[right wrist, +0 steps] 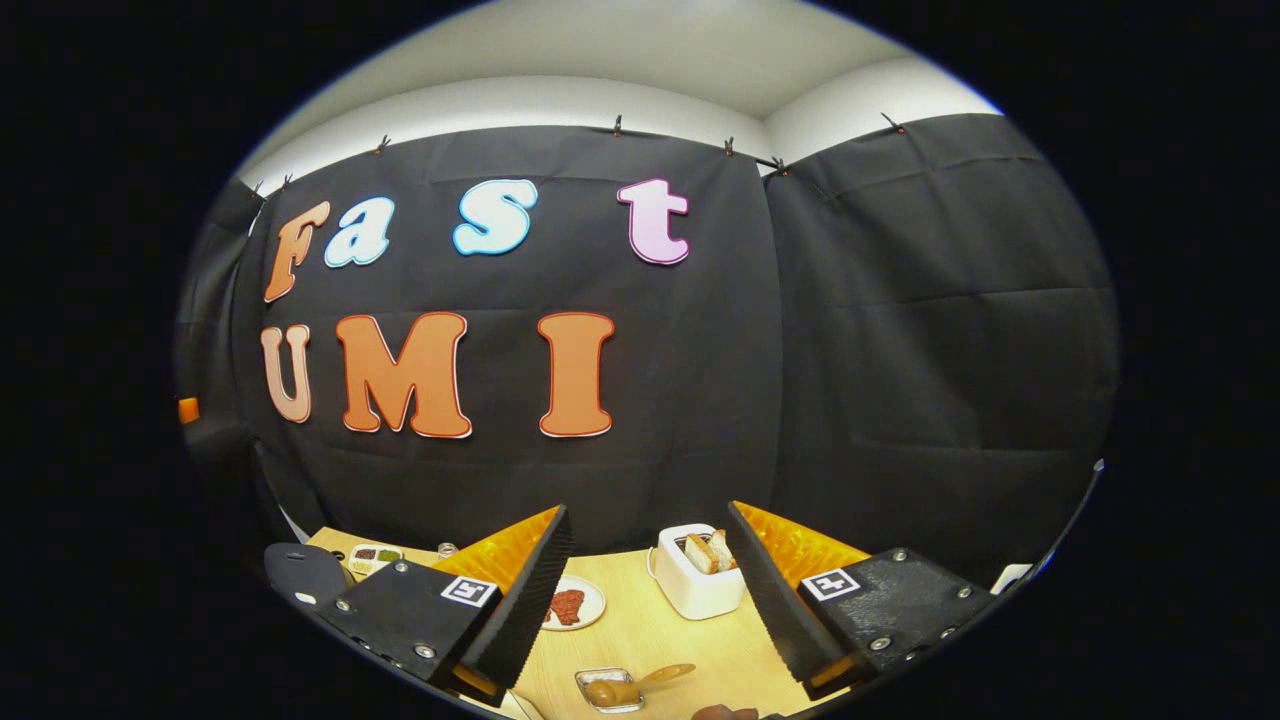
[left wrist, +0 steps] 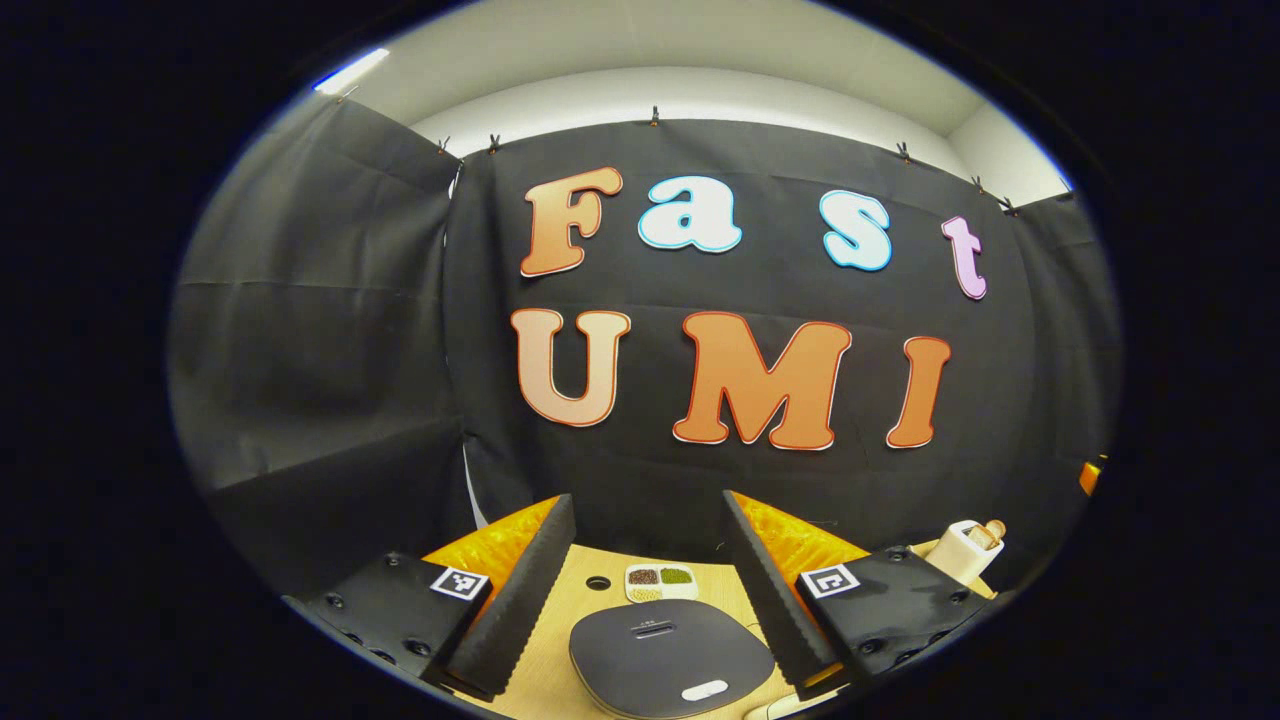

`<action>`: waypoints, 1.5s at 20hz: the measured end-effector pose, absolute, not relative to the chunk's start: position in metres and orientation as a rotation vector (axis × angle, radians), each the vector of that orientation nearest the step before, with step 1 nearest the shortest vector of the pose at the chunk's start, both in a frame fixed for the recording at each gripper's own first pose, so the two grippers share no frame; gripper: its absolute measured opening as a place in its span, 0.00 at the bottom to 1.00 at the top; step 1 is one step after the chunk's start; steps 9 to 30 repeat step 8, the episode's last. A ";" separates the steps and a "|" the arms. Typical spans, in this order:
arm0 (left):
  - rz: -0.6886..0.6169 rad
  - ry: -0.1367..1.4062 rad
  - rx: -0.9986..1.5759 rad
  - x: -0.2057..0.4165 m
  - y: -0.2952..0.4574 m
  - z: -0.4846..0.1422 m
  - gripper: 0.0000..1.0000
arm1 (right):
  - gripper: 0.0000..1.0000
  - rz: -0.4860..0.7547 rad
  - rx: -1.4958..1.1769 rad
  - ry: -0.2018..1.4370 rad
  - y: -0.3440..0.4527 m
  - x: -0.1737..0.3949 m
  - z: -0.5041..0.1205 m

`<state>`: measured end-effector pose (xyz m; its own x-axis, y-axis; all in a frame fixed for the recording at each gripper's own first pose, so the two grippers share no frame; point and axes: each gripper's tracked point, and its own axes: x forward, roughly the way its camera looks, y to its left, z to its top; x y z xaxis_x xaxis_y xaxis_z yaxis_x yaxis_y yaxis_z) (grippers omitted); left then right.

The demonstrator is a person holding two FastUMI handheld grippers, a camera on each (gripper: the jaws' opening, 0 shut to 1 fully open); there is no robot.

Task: Close the left gripper, press the button to open the rice cooker; take a wooden spoon from the chopstick holder with the right hand, scoop a spoonful of rice and pour it into the rice cooker, then put the wooden spoon back into the chopstick holder.

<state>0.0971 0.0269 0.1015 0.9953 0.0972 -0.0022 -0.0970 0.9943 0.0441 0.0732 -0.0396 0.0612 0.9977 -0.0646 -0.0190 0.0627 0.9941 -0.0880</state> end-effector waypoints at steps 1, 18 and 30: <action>0.097 0.000 0.044 0.097 0.026 0.103 1.00 | 0.95 -0.066 -0.089 0.019 -0.040 0.073 0.062; 0.082 -0.043 0.044 0.086 0.023 0.125 1.00 | 1.00 -0.057 -0.081 0.002 -0.036 0.069 0.064; 0.082 -0.043 0.044 0.086 0.023 0.125 1.00 | 1.00 -0.057 -0.081 0.002 -0.036 0.069 0.064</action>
